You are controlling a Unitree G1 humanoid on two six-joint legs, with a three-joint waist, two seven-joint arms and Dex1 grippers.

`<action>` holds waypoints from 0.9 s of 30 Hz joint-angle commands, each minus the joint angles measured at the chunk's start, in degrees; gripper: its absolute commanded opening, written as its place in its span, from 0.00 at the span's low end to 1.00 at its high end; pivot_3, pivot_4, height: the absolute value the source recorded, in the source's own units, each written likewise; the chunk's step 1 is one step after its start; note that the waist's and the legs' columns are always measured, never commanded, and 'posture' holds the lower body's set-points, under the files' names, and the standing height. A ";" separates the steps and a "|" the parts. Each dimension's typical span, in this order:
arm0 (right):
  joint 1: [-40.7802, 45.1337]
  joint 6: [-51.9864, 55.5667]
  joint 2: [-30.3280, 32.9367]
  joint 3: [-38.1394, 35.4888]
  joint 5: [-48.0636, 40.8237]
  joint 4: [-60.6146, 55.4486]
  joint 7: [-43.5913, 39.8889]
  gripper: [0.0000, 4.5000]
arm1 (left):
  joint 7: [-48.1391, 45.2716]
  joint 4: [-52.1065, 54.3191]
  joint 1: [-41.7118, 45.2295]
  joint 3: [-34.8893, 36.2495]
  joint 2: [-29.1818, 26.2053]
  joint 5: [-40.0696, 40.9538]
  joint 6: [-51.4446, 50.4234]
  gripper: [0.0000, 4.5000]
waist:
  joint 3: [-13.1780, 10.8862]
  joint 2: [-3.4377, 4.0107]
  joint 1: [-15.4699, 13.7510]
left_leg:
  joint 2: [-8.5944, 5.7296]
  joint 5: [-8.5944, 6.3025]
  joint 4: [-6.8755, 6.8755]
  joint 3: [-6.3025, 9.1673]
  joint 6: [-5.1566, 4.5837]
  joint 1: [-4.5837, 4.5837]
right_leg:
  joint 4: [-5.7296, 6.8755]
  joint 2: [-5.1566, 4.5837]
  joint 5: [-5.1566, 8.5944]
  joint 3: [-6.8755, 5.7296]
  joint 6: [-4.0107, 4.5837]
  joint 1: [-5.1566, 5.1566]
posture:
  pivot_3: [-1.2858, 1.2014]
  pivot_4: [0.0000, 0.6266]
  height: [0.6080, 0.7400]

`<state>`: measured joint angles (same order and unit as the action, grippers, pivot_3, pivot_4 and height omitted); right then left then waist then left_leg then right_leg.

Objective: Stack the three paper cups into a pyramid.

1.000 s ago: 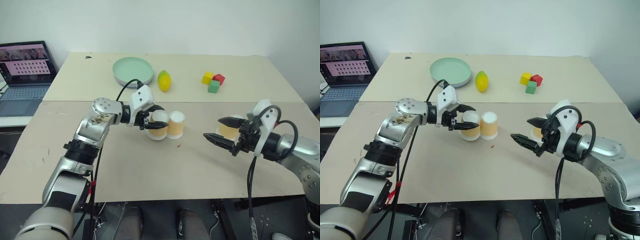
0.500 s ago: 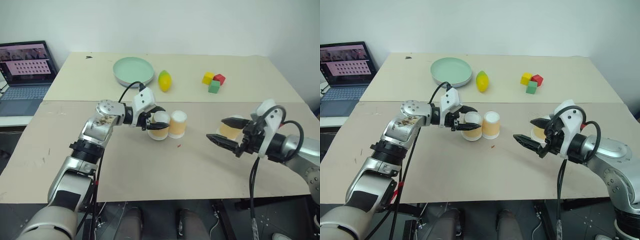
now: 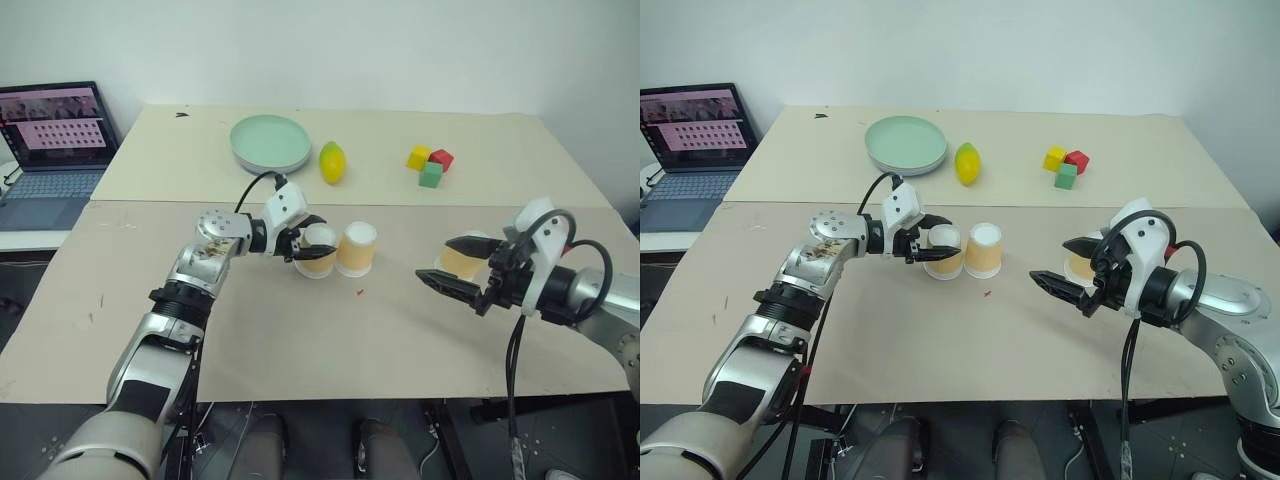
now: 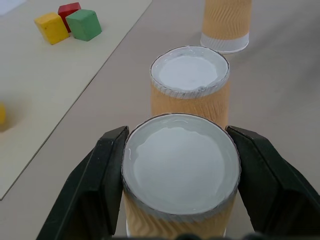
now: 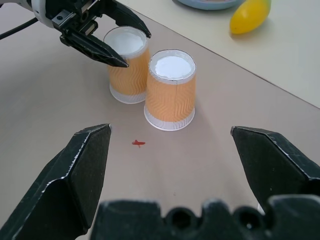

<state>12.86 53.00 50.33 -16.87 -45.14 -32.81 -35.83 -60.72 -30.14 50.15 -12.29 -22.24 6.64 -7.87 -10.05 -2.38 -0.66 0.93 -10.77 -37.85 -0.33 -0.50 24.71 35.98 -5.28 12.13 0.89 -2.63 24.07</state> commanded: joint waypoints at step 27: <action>2.42 -1.67 1.10 -0.22 0.32 0.73 -0.35 1.00 | -2.81 17.22 6.79 6.48 -6.70 5.56 -17.67 0.99 | -0.01 -0.01 0.15 | 0.00 0.00 0.00 0.00 0.00 0.07 | 0.00 0.01 0.00 0.00 -0.01 0.09 | 0.52 0.24 1.00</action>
<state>14.29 52.93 51.17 -16.28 -45.13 -31.77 -36.01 -64.39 -17.09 53.46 -8.36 -28.33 9.88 -23.62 -10.05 -2.39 -0.51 0.94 -10.77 -37.86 -0.33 -0.50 24.79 35.98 -5.27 12.13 0.89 -2.64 24.16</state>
